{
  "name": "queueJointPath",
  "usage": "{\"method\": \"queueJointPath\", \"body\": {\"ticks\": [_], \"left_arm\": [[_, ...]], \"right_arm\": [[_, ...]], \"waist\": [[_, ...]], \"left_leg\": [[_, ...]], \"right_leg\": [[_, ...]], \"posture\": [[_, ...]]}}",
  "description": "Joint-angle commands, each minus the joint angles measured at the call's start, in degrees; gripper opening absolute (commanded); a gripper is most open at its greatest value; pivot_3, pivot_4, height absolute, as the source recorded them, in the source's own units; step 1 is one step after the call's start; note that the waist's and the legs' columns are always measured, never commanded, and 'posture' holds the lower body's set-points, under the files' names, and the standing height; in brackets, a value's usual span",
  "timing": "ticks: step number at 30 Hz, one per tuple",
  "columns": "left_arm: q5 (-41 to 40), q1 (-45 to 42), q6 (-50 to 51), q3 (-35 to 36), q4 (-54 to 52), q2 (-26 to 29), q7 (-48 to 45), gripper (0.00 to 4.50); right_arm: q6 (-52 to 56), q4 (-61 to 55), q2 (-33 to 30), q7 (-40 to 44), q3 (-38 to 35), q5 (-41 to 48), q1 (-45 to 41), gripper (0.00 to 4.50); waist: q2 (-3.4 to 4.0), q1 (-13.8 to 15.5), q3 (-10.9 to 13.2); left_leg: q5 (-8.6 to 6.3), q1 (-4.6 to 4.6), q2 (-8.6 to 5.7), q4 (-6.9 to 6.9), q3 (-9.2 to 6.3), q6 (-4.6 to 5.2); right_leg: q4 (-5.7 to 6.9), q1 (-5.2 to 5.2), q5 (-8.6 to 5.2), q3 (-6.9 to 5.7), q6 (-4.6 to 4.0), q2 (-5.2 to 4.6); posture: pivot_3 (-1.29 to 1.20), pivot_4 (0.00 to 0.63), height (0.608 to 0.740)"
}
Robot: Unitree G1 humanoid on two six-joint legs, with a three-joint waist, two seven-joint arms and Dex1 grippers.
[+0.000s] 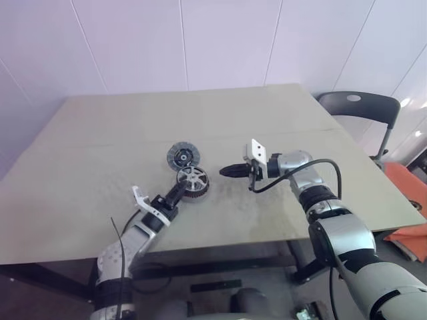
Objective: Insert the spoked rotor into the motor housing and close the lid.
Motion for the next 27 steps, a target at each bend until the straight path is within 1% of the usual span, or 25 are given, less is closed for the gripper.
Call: {"method": "queueJointPath", "body": {"ticks": [1,4,6,9,15,19,24,27], "left_arm": [[0.84,0.7,-0.07,0.63,-0.62,-0.05,0.36,0.42],[1.54,0.72,-0.38,0.78,-0.53,-0.15,0.73,0.42],[2.46,0.54,-0.68,0.74,0.15,-0.07,1.01,1.15],[2.21,0.3,0.16,1.03,0.77,-0.1,1.42,2.04],[2.12,0.29,0.62,1.89,-0.07,0.39,2.84,2.04],[-0.36,1.6,2.89,2.96,-3.76,2.57,3.4,2.04],[-4.41,6.02,8.34,3.93,-11.57,9.01,3.16,2.04],[-7.77,8.01,10.78,6.41,-13.97,13.49,3.54,2.04]], "right_arm": [[-0.98,-1.92,0.39,-0.46,0.18,0.3,-0.72,0.0],[-1.05,-1.94,0.33,-0.49,0.32,0.38,-0.68,0.0],[-1.02,-1.91,0.33,-0.59,0.36,0.38,-0.68,0.0],[-1.01,-1.84,0.35,-0.83,0.43,0.29,-0.67,0.0],[-1.11,-1.7,0.25,-1.11,0.48,0.11,-0.45,0.0],[-1.25,-1.51,0.23,-1.41,0.46,-0.17,-0.37,0.0],[-1.73,-0.93,0.45,-2.27,0.74,-0.64,-0.36,0.0],[-1.77,-0.57,0.68,-2.59,0.82,-0.76,-0.55,0.0]], "waist": [[0.0,-0.19,0.0],[0.0,-0.43,0.0],[0.0,-0.65,0.0],[0.0,-0.68,0.0],[0.0,-0.75,0.0],[0.0,-0.79,0.0],[-0.01,-0.88,0.01],[-0.02,-0.64,0.02]], "left_leg": [[0.0,0.0,0.0,0.0,0.0,0.0],[0.0,0.0,0.0,0.0,0.0,0.0],[0.0,0.0,0.0,0.0,0.0,0.0],[0.0,0.03,0.0,0.0,-0.01,0.0],[0.0,0.1,0.0,0.13,-0.04,0.0],[0.0,0.1,0.01,0.13,-0.05,0.0],[0.0,0.06,0.08,-0.08,-0.05,0.0],[0.0,-0.01,0.09,-0.15,-0.1,0.0]], "right_leg": [[0.0,0.0,0.0,0.0,0.0,0.0],[0.0,0.0,0.03,0.0,0.05,0.0],[0.0,0.0,0.03,0.0,0.05,-0.01],[0.01,0.04,0.04,-0.01,0.07,-0.01],[0.02,0.17,-0.02,0.01,-0.05,0.0],[0.06,0.15,0.04,0.01,0.06,0.02],[0.06,-0.03,0.06,0.06,0.1,0.04],[0.05,-0.11,0.05,0.03,0.08,0.0]], "posture": [[0.0,0.0,0.74],[0.0,0.0,0.74],[0.0,0.0,0.74],[0.0,0.0,0.74],[0.0,0.0,0.74],[0.0,0.0,0.74],[0.0,0.0,0.74],[0.0,0.0,0.74]]}}
